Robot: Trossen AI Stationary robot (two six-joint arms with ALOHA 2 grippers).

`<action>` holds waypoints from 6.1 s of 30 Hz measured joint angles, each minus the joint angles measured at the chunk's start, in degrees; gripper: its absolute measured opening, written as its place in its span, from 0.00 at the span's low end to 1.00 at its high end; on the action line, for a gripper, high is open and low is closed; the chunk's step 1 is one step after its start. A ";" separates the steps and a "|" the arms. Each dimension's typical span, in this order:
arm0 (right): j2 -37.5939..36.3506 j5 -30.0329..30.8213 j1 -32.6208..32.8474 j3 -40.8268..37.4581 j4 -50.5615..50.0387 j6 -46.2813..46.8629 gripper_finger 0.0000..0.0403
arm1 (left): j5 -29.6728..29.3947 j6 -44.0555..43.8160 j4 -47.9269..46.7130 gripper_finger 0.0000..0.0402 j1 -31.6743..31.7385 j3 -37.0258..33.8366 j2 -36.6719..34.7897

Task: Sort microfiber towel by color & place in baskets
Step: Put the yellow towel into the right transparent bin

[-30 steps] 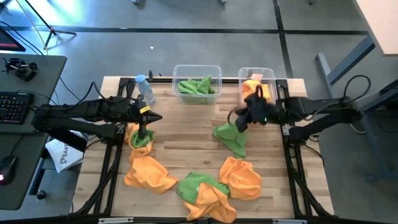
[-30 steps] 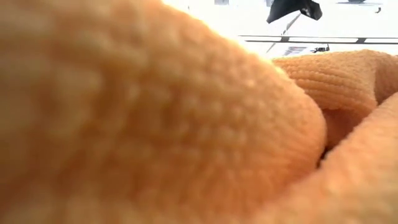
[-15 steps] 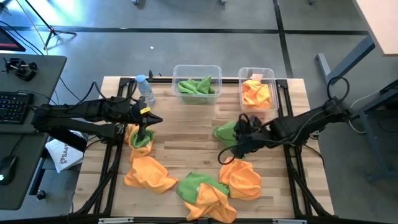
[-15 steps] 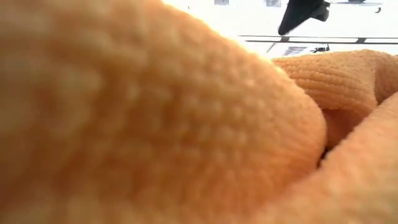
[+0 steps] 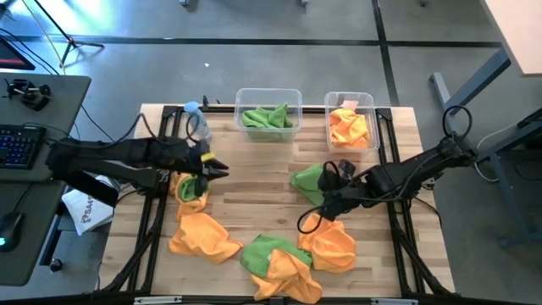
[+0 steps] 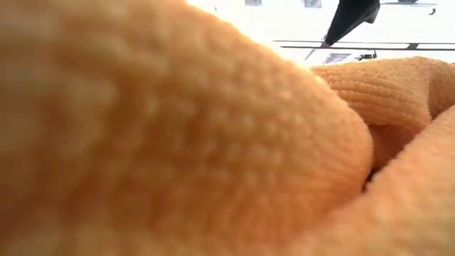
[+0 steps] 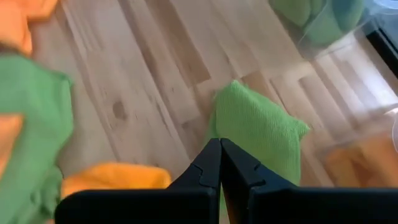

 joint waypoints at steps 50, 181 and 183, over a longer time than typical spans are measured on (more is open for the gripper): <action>-21.79 -4.57 6.71 -25.92 18.51 -8.79 0.00 | 17.14 -38.76 -20.53 0.11 -36.39 14.80 52.42; 28.96 9.86 -13.31 31.98 31.12 -28.19 0.06 | 4.99 16.38 -3.36 0.04 7.56 25.75 17.84; 28.83 11.30 -13.10 32.00 28.04 -25.46 0.05 | 4.74 16.99 -3.36 0.07 8.20 25.75 16.52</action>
